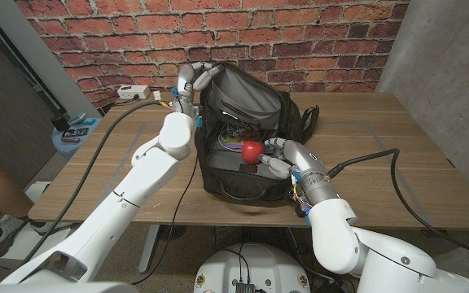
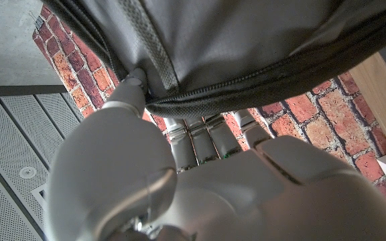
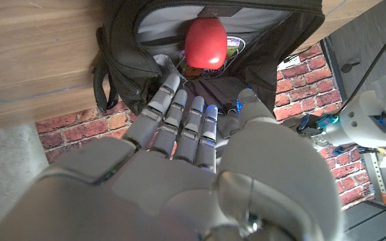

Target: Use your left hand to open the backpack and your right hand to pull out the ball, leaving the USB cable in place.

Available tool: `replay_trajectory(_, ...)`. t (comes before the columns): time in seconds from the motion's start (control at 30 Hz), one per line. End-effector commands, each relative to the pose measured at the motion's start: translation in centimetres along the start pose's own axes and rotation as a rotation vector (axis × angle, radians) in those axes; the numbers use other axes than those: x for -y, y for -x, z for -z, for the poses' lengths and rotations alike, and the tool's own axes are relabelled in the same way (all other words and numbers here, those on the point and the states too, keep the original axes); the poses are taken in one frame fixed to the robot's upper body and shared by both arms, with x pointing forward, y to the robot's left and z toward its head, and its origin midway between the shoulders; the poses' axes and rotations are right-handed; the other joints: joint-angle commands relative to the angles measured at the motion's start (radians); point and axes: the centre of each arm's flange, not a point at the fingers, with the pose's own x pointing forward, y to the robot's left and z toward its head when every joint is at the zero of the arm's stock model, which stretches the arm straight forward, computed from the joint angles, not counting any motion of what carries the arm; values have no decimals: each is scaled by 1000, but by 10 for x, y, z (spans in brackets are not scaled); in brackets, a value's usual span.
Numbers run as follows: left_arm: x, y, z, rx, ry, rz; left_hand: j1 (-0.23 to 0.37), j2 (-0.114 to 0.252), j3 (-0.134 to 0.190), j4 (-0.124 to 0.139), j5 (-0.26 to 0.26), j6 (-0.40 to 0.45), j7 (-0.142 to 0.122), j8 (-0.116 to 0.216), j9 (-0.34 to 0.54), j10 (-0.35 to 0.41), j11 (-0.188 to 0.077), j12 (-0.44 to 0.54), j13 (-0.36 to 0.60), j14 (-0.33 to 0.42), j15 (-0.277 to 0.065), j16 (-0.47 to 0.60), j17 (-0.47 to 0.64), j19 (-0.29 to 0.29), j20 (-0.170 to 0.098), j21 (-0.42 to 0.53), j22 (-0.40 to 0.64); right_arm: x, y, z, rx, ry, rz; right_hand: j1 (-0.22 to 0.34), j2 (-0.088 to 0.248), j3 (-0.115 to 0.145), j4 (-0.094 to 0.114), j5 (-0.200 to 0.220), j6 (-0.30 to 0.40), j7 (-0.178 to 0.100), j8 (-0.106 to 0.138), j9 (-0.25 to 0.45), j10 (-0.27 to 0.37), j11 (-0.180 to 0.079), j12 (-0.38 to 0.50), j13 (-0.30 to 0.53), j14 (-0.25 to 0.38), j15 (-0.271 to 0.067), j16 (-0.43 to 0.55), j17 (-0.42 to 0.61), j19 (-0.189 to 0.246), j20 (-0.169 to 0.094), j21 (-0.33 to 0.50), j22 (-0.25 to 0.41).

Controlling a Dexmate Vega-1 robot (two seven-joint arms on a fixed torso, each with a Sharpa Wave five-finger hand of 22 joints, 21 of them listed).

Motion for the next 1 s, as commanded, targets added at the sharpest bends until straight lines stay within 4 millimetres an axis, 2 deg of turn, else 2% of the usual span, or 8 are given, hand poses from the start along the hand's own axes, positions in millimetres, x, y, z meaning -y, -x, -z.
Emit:
replay_trajectory(0.03,-6,0,0,-2,25,-12,13,16,5,-2,8,-1,0,8,5,-5,0,4,1,0,7,-4,2,-3,-2,6,2,-9,-12,-15,88,144,20,23,-8,2,-7,-3,2,-12,0,4,12,-8,7,3,16,-69,8,7,13,-3,3,4)
replay_trajectory(0.2,-10,-1,1,-5,43,-21,12,17,4,-1,7,-2,1,8,6,-6,-1,4,0,0,9,-4,4,-3,-1,7,2,-12,-18,-21,112,173,23,40,-15,0,-3,-2,7,-22,0,4,21,-18,8,3,27,-77,16,12,20,-8,5,5)
replay_trajectory(0.33,-13,-2,4,-11,55,-26,12,16,5,-2,8,0,1,8,3,-6,0,7,2,1,8,-6,4,-2,-2,8,3,-13,-24,-24,122,186,14,49,-21,-4,1,-2,7,-21,-2,4,24,-15,6,4,37,-87,24,17,38,-21,13,6)
replay_trajectory(1.0,-19,-11,14,-38,99,-41,13,16,5,-3,8,-2,1,9,4,-8,-1,10,-1,2,9,-10,10,-3,-1,9,3,-16,-44,-36,177,258,18,48,-52,-27,11,-2,-1,-13,-9,4,18,-8,-2,4,38,-88,32,27,39,-18,14,10)
